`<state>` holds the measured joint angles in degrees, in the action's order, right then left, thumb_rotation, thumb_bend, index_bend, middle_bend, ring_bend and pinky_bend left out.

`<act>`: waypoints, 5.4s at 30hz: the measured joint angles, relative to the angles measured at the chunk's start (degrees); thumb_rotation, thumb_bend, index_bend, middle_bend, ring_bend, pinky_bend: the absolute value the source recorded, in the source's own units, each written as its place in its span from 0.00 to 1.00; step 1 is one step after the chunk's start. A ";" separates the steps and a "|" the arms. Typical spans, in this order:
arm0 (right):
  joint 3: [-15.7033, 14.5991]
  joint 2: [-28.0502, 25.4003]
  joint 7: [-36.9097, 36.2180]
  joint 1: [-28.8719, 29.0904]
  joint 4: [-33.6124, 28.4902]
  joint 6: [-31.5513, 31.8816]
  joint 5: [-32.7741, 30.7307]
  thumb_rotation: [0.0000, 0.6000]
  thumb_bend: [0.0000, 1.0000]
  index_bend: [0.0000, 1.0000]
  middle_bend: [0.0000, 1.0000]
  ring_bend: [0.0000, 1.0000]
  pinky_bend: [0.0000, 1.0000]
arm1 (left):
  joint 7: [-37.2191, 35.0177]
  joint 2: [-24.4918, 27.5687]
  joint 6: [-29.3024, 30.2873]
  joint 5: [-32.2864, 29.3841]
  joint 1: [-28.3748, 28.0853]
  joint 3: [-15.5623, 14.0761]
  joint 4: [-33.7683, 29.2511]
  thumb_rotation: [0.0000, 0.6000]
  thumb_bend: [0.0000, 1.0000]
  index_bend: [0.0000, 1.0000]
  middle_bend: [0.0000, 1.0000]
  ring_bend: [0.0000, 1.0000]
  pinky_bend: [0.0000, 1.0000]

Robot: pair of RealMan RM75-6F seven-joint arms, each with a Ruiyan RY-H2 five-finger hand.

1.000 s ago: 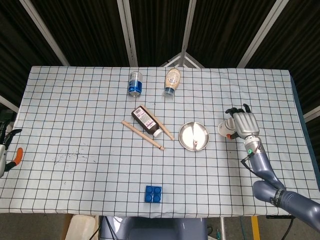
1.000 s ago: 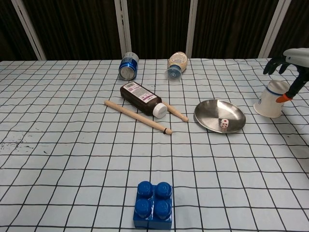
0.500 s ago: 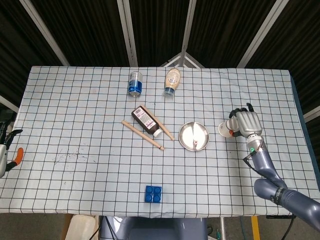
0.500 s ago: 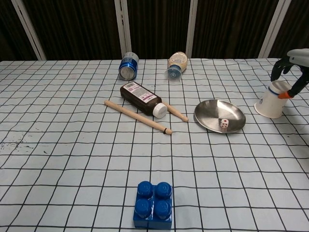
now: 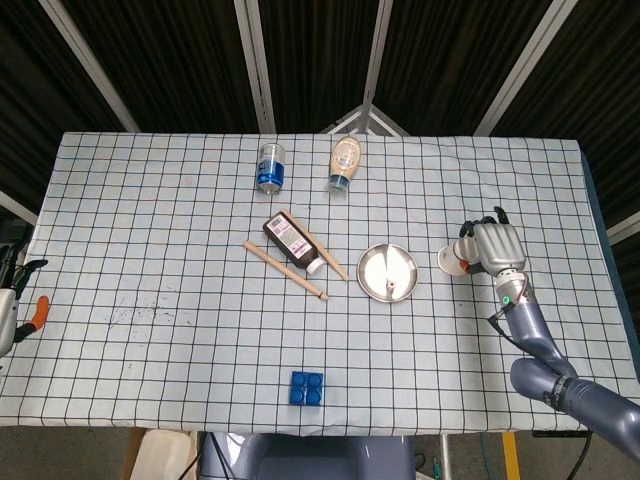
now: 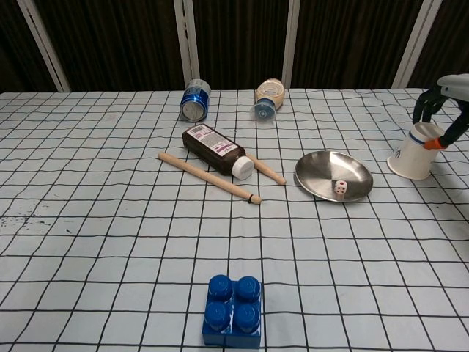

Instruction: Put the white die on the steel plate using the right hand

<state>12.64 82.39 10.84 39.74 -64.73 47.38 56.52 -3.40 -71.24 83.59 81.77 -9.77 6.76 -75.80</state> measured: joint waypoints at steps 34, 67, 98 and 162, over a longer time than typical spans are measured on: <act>-0.64 -7.56 15.87 1.89 -24.92 6.02 -2.19 1.00 0.38 0.51 0.47 0.27 0.00 | -1.76 0.55 -0.68 0.23 -0.28 -0.12 -0.12 1.00 0.64 0.23 0.00 0.00 0.12; -0.63 2.41 16.74 8.53 -15.84 2.87 -5.95 1.00 0.38 0.51 0.47 0.27 0.00 | -1.57 0.62 -1.09 -0.85 -0.34 0.30 0.06 1.00 0.64 0.24 0.00 0.00 0.12; -3.87 -1.43 14.95 6.54 -20.38 4.02 -0.95 1.00 0.39 0.52 0.47 0.27 0.00 | 0.52 -0.14 -1.89 -0.85 -0.91 0.03 -0.28 1.00 0.64 0.24 0.00 0.00 0.12; -1.83 -2.51 11.06 6.23 -19.20 4.43 0.96 1.00 0.39 0.52 0.47 0.27 0.00 | 0.80 -0.06 -1.61 -1.12 -0.96 0.27 -0.56 1.00 0.64 0.25 0.00 0.00 0.12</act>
<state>10.81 79.88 21.90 45.96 -83.93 51.81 57.49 -2.60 -71.29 81.97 80.66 -10.73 7.03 -76.36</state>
